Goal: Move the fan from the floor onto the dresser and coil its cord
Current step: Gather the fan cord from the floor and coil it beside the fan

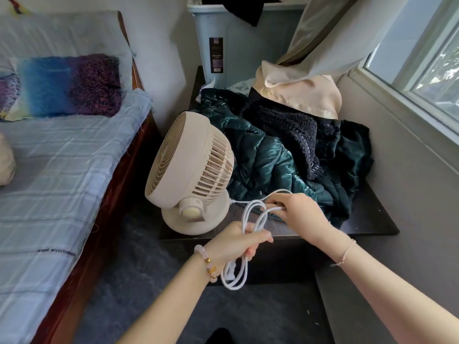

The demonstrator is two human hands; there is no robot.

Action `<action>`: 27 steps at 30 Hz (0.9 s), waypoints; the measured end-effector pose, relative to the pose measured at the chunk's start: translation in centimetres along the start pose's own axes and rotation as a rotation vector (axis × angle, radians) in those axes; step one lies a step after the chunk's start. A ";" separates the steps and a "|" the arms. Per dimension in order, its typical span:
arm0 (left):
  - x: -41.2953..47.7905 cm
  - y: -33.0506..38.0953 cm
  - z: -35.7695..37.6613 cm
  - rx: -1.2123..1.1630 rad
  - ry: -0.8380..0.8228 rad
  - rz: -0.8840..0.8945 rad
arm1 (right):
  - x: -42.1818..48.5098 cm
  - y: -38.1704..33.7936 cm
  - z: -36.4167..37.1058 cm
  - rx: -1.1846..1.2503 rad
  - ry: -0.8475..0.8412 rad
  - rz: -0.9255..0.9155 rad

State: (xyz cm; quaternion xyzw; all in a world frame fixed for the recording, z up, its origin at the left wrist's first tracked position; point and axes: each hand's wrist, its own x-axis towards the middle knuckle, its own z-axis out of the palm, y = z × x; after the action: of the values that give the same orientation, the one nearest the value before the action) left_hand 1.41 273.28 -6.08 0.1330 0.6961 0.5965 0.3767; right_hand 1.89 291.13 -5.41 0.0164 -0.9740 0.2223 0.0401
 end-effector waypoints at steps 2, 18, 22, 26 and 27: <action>-0.4 0.0 -0.9 -0.172 -0.004 0.044 | -0.1 1.2 -0.9 0.190 0.025 0.038; 1.1 0.0 -1.6 -0.476 0.223 0.248 | -1.3 -0.4 0.7 0.750 0.375 0.184; 3.3 0.9 -1.0 -0.453 0.291 0.333 | -0.6 -2.8 1.6 0.744 0.423 0.236; 4.7 1.4 -1.2 -0.522 0.208 0.261 | -0.4 -4.2 2.3 0.732 0.429 0.266; 4.8 1.4 -1.4 -0.530 0.188 0.247 | -0.4 -4.4 2.3 0.711 0.406 0.269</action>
State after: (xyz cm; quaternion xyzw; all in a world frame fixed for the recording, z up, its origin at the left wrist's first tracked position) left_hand -3.21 275.69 -6.55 0.0578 0.5268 0.8082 0.2568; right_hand 2.37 286.16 -5.65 -0.1418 -0.8026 0.5462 0.1934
